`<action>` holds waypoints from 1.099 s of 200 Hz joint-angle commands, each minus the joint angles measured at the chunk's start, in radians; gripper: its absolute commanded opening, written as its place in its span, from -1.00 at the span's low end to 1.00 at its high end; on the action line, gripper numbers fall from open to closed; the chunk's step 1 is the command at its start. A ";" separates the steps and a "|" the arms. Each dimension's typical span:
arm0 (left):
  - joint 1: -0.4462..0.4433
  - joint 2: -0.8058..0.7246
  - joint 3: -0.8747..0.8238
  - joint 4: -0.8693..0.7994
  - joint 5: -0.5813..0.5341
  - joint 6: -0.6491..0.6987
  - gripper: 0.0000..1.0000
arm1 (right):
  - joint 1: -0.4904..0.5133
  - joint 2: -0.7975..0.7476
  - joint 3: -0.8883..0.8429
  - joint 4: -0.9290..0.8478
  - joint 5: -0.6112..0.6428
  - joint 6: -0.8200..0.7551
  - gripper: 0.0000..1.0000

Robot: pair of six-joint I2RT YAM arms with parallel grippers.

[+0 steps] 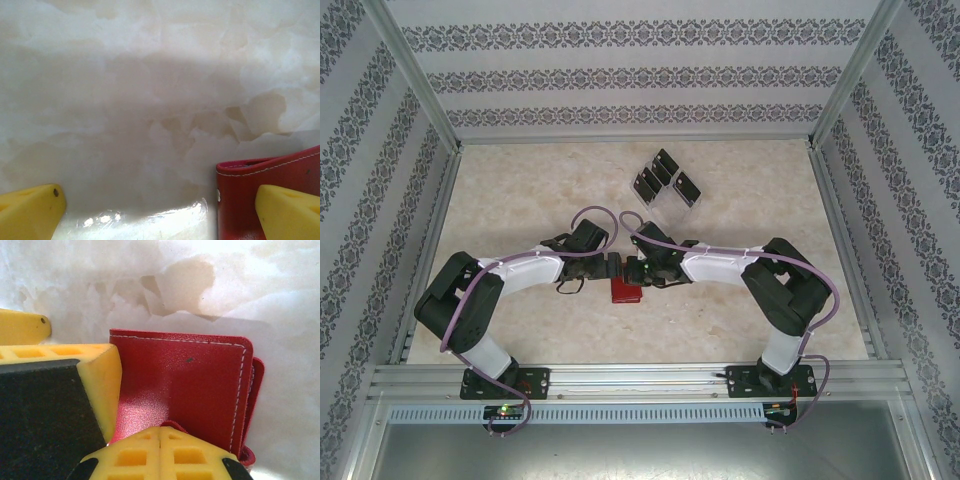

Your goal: Put the credit cards into the card holder

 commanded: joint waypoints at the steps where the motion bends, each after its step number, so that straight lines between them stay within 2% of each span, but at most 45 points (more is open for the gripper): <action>1: 0.009 0.038 -0.043 0.018 0.044 -0.025 1.00 | -0.017 0.069 -0.079 -0.129 0.088 0.022 -1.00; 64: 0.005 0.031 -0.053 0.019 0.054 -0.032 1.00 | -0.025 0.077 -0.148 -0.171 0.110 0.028 -1.00; 130: 0.005 0.036 -0.084 0.056 0.075 -0.044 1.00 | -0.035 0.181 -0.136 -0.184 0.090 0.022 -1.00; 169: 0.005 0.038 -0.088 0.063 0.084 -0.044 1.00 | -0.036 0.096 -0.115 -0.232 0.108 -0.004 -1.00; 220: 0.005 0.041 -0.092 0.067 0.087 -0.042 1.00 | -0.029 0.023 0.017 -0.391 0.193 -0.128 -1.00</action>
